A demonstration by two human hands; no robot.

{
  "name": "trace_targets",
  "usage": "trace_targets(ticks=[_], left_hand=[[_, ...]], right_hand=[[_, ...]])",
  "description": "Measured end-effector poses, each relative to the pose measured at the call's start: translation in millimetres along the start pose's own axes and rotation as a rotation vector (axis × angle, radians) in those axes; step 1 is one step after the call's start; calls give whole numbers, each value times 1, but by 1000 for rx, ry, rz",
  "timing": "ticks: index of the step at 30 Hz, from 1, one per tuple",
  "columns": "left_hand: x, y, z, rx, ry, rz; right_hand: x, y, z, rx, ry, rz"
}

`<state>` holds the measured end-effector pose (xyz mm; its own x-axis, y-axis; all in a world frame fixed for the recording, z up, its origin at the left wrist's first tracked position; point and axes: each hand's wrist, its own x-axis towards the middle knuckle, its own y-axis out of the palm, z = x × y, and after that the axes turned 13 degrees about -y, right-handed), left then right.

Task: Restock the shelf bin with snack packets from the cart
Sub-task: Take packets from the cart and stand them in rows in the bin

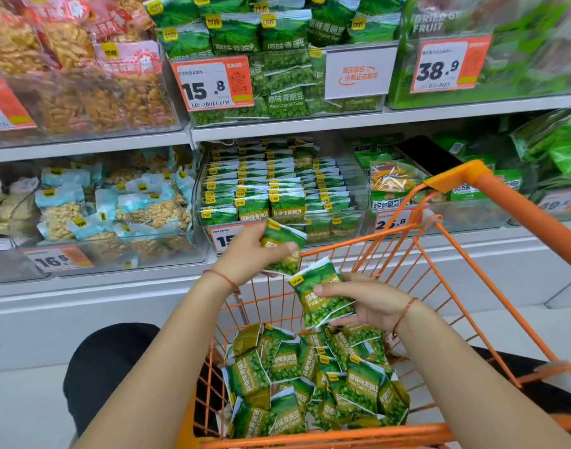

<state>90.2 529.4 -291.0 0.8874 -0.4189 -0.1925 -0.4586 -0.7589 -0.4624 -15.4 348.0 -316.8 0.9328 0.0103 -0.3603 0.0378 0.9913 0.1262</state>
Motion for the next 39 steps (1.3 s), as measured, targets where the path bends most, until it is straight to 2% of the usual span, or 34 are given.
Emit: trace_targets(ticks=[3, 5, 7, 9, 14, 16, 19, 23, 30, 32, 36, 39], left_hand=[[-4, -7, 13, -473, -220, 15], [-13, 0, 17, -789, -388, 148], [-22, 10, 18, -975, -483, 251], [-30, 21, 16, -1057, -493, 342], [-39, 46, 2, -984, -448, 424], [-38, 54, 0, -897, -412, 349], [-29, 58, 3, -855, -386, 174], [-13, 55, 28, -826, -334, 93], [-19, 38, 6, -577, -264, 137], [-18, 33, 4, -498, -233, 139], [-19, 34, -2, -521, -179, 163], [-19, 39, 0, -541, -163, 146]], right_hand=[[2, -2, 2, 153, -68, -95], [4, -2, 5, 215, -117, -145], [5, -1, 6, 236, -159, -184], [5, 1, 5, 208, -209, -234], [8, -2, -1, 87, -275, -264], [10, -3, -3, 88, -278, -254], [9, -3, -1, 216, -271, -215], [7, -3, 5, 363, -283, -178], [12, -1, -2, 283, -254, -241], [9, 1, 2, 251, -262, -213], [7, -1, 4, 249, -319, -179], [3, 3, 4, 99, -348, -106]])
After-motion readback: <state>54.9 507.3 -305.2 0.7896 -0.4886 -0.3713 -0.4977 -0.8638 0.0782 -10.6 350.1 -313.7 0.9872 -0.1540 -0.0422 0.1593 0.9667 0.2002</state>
